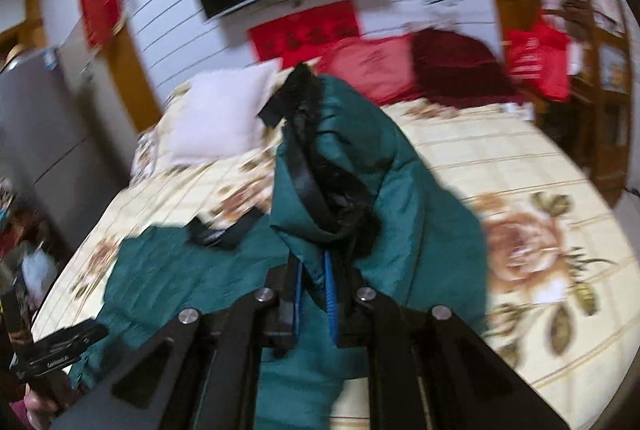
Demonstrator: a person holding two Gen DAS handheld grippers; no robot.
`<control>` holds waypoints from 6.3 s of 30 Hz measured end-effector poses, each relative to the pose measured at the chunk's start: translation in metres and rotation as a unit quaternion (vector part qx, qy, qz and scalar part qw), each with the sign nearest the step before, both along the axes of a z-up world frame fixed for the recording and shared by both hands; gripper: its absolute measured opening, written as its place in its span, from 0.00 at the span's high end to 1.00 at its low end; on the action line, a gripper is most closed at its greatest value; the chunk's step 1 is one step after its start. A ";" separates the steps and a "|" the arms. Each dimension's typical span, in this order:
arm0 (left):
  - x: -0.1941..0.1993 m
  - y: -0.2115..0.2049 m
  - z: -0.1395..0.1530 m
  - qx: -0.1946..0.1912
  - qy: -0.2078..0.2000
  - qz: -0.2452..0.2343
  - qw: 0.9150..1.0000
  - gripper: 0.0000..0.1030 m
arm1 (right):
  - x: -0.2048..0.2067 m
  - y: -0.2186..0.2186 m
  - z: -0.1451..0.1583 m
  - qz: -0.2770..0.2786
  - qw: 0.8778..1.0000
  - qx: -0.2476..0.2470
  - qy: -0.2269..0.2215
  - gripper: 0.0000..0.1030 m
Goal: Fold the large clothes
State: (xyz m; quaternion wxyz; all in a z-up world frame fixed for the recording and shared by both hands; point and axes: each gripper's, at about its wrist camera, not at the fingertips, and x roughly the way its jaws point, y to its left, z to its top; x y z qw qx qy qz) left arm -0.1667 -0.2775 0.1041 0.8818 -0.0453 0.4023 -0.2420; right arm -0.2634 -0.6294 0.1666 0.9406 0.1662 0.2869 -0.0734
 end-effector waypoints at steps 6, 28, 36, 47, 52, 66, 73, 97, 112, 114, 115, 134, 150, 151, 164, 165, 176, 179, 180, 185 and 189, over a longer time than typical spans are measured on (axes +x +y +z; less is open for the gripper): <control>0.008 0.011 -0.004 -0.017 0.015 0.010 1.000 0.29 | 0.051 0.080 -0.046 0.073 0.996 0.004 0.044 0.91; 0.023 -0.103 -0.015 -0.056 0.095 -0.054 0.992 0.29 | -0.024 0.073 -0.056 0.100 0.991 -0.003 0.087 0.33; 0.014 -0.156 -0.032 -0.010 0.098 -0.101 0.990 0.68 | -0.066 0.036 -0.049 0.065 0.995 -0.009 0.077 0.32; 0.029 -0.096 0.027 -0.007 0.012 -0.067 0.998 0.79 | -0.075 0.001 -0.053 -0.003 0.997 0.021 0.071 0.32; 0.045 -0.054 0.039 0.004 -0.012 -0.037 0.999 0.79 | -0.066 0.001 -0.051 -0.019 0.997 0.028 0.070 0.32; 0.098 0.041 -0.005 0.053 0.016 0.046 0.997 0.79 | 0.026 0.038 -0.053 0.001 0.997 0.032 0.064 0.32; 0.101 0.051 -0.008 0.019 0.065 0.043 0.997 0.55 | 0.077 0.057 -0.100 -0.001 0.989 -0.012 0.146 0.32; 0.157 -0.016 -0.047 0.118 0.026 0.044 0.992 0.35 | 0.151 0.097 -0.102 -0.002 0.986 -0.063 0.152 0.29; 0.147 -0.015 -0.051 0.114 0.000 0.042 0.993 0.32 | 0.112 0.160 -0.113 0.047 0.978 -0.131 0.153 0.28; 0.146 -0.011 -0.047 0.112 0.009 0.045 0.993 0.32 | 0.113 0.157 -0.109 0.059 0.977 -0.122 0.165 0.28; 0.144 -0.008 -0.044 0.105 0.015 0.052 0.993 0.33 | 0.112 0.154 -0.103 0.066 0.977 -0.112 0.170 0.28; 0.126 -0.025 -0.043 0.119 -0.009 0.034 0.992 0.29 | 0.081 0.050 -0.109 -0.030 0.979 -0.103 0.172 0.26; 0.120 -0.019 -0.039 0.127 -0.005 0.032 0.991 0.29 | 0.063 0.082 -0.111 -0.019 0.972 -0.132 0.193 0.22; 0.118 -0.016 -0.036 0.126 -0.003 0.032 0.992 0.29 | 0.062 0.083 -0.108 -0.021 0.972 -0.132 0.193 0.21; 0.041 0.037 -0.006 0.118 -0.037 0.014 0.992 0.29 | -0.013 0.108 -0.068 -0.015 0.986 -0.082 0.147 0.21; 0.036 0.039 -0.007 0.120 -0.037 0.012 0.992 0.29 | -0.018 0.111 -0.069 -0.013 0.986 -0.079 0.148 0.21; -0.028 0.066 -0.020 0.136 -0.030 -0.003 0.990 0.29 | -0.073 0.135 -0.087 -0.018 0.983 -0.064 0.172 0.21; -0.040 0.070 -0.022 0.135 -0.030 -0.004 0.990 0.29 | -0.082 0.143 -0.088 -0.018 0.982 -0.067 0.173 0.21; -0.043 0.072 -0.023 0.136 -0.029 -0.004 0.990 0.29 | -0.085 0.145 -0.087 -0.020 0.983 -0.068 0.172 0.21; -0.058 0.080 -0.028 0.132 -0.021 -0.003 0.991 0.29 | -0.099 0.157 -0.088 -0.031 0.983 -0.060 0.169 0.21; -0.066 0.086 -0.032 0.132 -0.013 -0.004 0.991 0.29 | -0.105 0.169 -0.093 -0.033 0.981 -0.067 0.177 0.21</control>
